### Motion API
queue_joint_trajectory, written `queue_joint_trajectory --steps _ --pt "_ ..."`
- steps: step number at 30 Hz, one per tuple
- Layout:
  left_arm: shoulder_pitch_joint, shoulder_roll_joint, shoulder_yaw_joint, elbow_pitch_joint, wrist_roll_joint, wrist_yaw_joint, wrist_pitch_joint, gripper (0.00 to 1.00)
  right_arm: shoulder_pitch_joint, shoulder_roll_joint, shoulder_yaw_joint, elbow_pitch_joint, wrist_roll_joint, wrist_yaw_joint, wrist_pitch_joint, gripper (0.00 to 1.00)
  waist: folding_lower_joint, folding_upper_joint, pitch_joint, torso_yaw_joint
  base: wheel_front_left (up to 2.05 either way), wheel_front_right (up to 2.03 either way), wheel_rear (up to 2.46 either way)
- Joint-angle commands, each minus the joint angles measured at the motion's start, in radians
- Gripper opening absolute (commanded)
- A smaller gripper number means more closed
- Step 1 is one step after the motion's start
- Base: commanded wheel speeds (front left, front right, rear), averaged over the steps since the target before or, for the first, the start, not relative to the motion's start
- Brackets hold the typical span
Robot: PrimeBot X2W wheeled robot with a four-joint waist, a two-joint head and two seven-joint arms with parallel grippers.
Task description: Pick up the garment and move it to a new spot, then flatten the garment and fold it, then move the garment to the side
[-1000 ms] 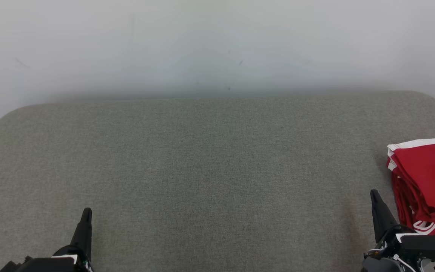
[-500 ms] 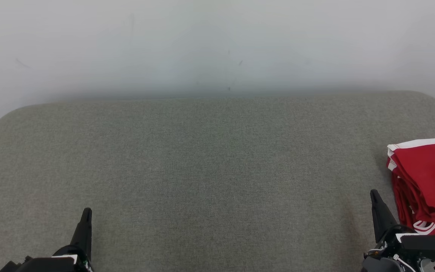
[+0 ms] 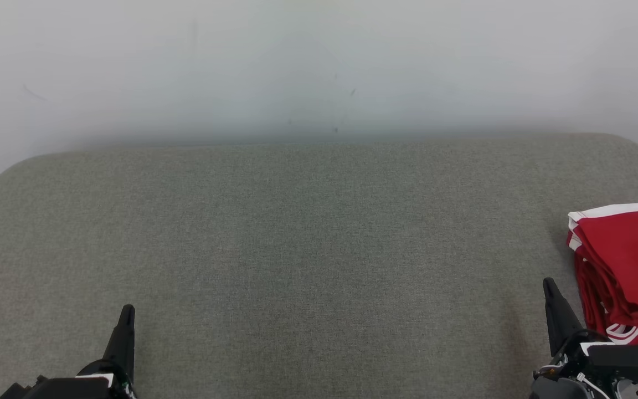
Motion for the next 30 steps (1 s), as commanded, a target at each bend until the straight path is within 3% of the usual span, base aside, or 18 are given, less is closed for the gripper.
queue_joint_trajectory --steps 1,30 --pt "-0.01 0.005 0.004 0.0 -0.004 -0.003 0.002 0.0 -0.008 0.002 -0.001 -0.001 0.002 -0.002 0.002 0.0 0.0 0.0 0.0 0.0 0.0 0.0 0.0" --pt "-0.01 0.005 0.003 0.0 -0.005 -0.003 0.002 0.0 -0.008 0.002 -0.001 -0.001 0.002 -0.002 0.002 0.0 0.0 0.0 0.0 0.0 0.0 0.0 0.0"
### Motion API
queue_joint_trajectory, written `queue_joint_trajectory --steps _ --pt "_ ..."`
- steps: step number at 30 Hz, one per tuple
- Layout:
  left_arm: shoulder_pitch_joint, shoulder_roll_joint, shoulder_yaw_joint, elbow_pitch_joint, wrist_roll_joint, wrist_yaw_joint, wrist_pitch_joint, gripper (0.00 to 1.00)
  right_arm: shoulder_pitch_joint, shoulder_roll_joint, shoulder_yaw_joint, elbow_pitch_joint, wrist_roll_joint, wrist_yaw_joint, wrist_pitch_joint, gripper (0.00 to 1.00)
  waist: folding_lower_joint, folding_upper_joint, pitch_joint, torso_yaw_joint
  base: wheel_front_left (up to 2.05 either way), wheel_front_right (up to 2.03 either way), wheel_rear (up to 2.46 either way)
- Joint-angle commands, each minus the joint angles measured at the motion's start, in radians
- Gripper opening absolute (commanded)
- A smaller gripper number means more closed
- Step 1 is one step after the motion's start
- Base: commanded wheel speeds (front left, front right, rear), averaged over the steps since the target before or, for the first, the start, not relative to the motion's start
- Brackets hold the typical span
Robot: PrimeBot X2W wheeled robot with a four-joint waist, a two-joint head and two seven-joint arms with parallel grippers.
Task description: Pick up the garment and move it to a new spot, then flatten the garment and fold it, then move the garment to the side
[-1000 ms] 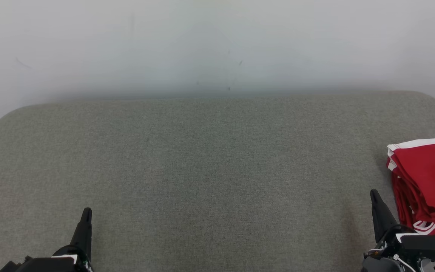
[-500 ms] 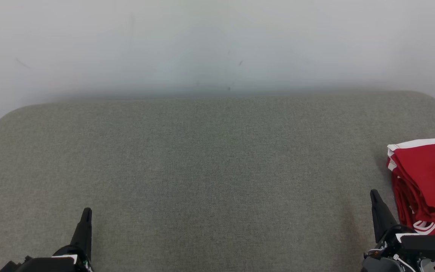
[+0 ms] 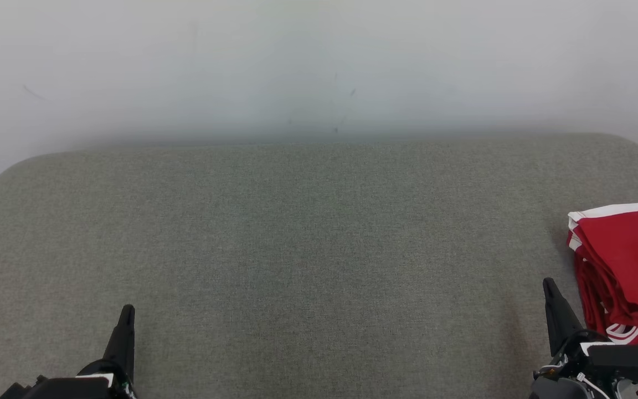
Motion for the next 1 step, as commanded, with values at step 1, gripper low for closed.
queue_joint_trajectory --steps 1 --pt "-0.01 0.005 0.003 0.0 -0.005 -0.003 0.002 0.0 -0.008 0.002 -0.001 -0.001 0.002 -0.002 0.002 0.0 0.0001 -0.0001 0.0 0.0 0.0 0.0 0.0"
